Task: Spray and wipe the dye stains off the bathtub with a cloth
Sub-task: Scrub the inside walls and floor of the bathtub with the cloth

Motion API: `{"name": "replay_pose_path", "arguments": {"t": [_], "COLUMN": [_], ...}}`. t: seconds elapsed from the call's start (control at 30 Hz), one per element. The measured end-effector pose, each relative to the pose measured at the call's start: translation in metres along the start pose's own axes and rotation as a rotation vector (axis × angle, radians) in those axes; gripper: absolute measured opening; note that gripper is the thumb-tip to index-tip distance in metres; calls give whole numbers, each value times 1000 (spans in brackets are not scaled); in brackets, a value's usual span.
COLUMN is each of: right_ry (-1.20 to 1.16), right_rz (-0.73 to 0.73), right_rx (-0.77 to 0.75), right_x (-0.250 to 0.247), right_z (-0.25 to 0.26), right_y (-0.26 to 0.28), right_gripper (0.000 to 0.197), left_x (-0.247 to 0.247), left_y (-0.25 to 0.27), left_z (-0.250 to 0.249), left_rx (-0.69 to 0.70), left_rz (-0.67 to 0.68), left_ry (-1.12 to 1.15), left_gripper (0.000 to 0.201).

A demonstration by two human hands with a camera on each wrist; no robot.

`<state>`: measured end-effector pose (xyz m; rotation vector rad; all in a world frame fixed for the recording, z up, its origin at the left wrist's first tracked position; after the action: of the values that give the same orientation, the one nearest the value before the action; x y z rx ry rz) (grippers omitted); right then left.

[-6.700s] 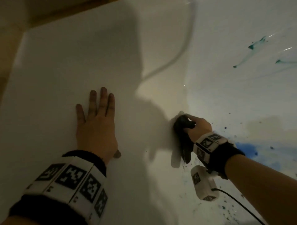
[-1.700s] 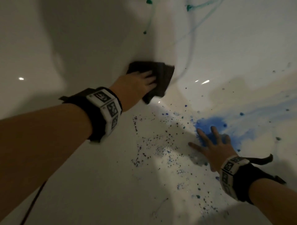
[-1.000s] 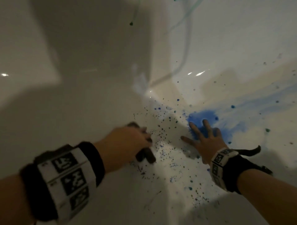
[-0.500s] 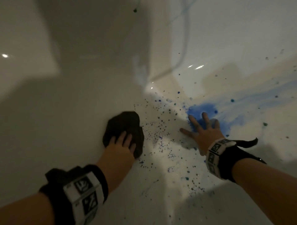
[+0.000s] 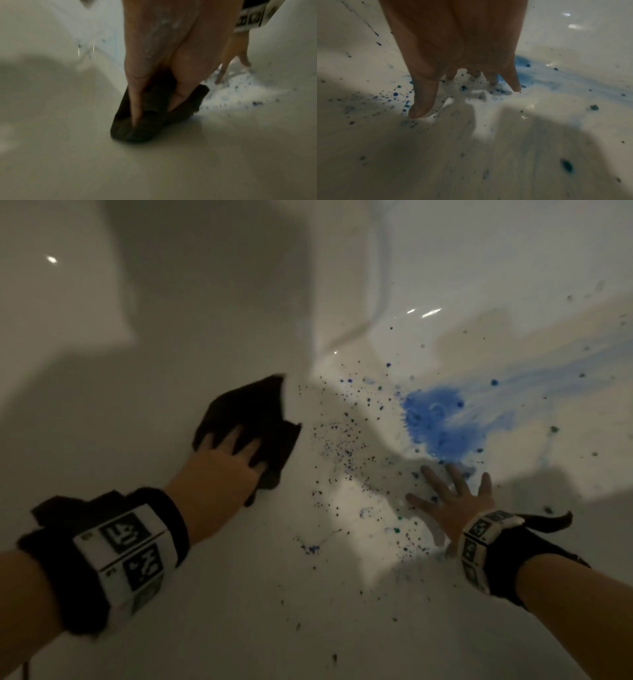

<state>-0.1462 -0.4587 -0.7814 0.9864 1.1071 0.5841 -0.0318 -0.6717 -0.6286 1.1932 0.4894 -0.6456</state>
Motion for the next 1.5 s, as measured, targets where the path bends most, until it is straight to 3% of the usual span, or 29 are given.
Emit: {"name": "replay_pose_path", "arguments": {"t": [0.1,0.27,0.43,0.53,0.6,0.7,0.73,0.87,1.03,1.2,1.3,1.37,1.43,1.5], "right_ry": [-14,42,60,93,114,98,97,113,280,93,181,269,250,190], "right_rz": [-27,7,125,160,175,202,209,201,300,348,325,323,305,317], "right_rx": [5,-6,-53,-77,-99,-140,-165,-183,-353,-341,-354,-377,-369,-364], "right_x": [2,-1,21,38,42,37,40,41,59,55,52,54,53,50], "right_z": [1,-8,-14,-11,-6,8,14,34,57,63,59,54,46,39], "right_y": [0,4,28,37,42,49,47,57,87,105,113,119,125,131], "right_gripper": [81,76,81,86,85,83,83,74,78,46,59,70,72,73], "left_x": [40,52,59,43,27,5,2,36,53,56,42,29,16,4], "left_y": [14,42,95,109,104,86,86,106,130,161,170,173,172,167], "left_z": [-2,-48,-143,-158,-141,-92,-77,-48,-74,-162,-203,-203,-183,-154], "left_rx": [-72,-75,185,254,251,49,-4,-133,-170,11,183,222,103,-67], "left_rz": [237,350,606,567,486,299,294,433,451,658,768,767,700,533], "left_ry": [-87,136,260,349,234,129,81,14,97,303,435,576,728,736], "left_gripper": [59,55,59,51,55,57,57,56,60,62,56,54,52,42]}}
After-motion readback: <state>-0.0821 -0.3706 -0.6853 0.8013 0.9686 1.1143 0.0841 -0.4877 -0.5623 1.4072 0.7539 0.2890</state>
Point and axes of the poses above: each hand's wrist, its own y-axis away from the middle knuckle, its own x-axis out of the palm, z = x × y, the point moved 7 cm from there along -y, towards the middle knuckle, and after that the axes turned 10 degrees about -z, right-handed, at the moved point
